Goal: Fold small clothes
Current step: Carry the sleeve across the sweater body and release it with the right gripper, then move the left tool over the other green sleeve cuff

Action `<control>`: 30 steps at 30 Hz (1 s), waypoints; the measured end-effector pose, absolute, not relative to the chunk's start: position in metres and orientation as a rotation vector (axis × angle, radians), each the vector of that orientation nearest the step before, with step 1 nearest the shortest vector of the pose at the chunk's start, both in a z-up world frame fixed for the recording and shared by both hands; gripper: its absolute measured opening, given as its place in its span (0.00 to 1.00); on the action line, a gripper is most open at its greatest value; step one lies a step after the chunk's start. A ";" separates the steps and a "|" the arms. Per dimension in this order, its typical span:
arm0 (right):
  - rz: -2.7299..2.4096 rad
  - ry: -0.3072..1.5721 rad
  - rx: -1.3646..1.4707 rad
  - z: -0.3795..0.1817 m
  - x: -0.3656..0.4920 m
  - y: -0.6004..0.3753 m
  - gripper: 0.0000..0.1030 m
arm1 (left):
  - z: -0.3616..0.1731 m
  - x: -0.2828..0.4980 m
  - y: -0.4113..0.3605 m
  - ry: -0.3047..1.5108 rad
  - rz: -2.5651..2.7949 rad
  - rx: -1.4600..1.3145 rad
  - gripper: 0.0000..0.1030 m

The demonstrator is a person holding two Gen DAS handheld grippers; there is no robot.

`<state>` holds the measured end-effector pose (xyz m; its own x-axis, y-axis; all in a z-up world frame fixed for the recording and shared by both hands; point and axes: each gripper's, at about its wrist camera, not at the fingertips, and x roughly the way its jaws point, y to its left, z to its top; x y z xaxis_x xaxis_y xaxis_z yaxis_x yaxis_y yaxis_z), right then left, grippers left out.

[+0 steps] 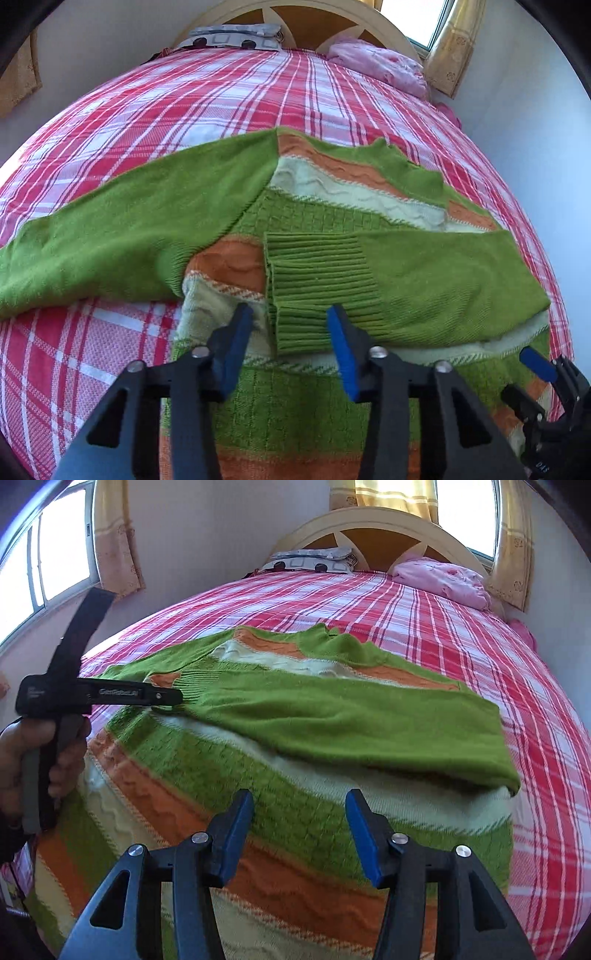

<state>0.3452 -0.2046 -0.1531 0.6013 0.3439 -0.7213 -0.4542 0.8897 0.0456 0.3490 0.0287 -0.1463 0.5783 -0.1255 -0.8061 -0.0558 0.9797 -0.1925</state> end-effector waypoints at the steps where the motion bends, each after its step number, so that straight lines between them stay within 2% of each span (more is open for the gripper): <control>1: 0.467 0.809 -0.137 -0.156 0.346 -0.204 0.52 | -0.145 0.348 0.026 0.952 -0.054 -0.195 0.30; 2: 0.467 0.817 -0.130 -0.158 0.348 -0.205 0.52 | -0.146 0.349 0.022 0.963 -0.068 -0.181 0.25; 4: 0.466 0.821 -0.117 -0.159 0.348 -0.206 0.52 | -0.146 0.348 0.021 0.963 -0.039 -0.155 0.08; 6: 0.468 0.824 -0.106 -0.160 0.348 -0.207 0.52 | -0.142 0.342 0.026 0.928 -0.047 -0.169 0.05; 17: 0.456 0.819 -0.087 -0.160 0.346 -0.211 0.53 | -0.125 0.328 0.044 0.837 -0.011 -0.160 0.04; 25: 0.328 0.711 -0.033 -0.117 0.387 -0.250 0.54 | -0.136 0.330 0.050 0.840 0.029 -0.141 0.04; 26: 0.316 0.728 -0.026 -0.117 0.399 -0.255 0.57 | -0.139 0.332 0.049 0.846 0.031 -0.133 0.04; 30: 0.272 0.922 -0.008 -0.144 0.443 -0.274 0.57 | -0.145 0.334 0.042 0.863 0.026 -0.098 0.08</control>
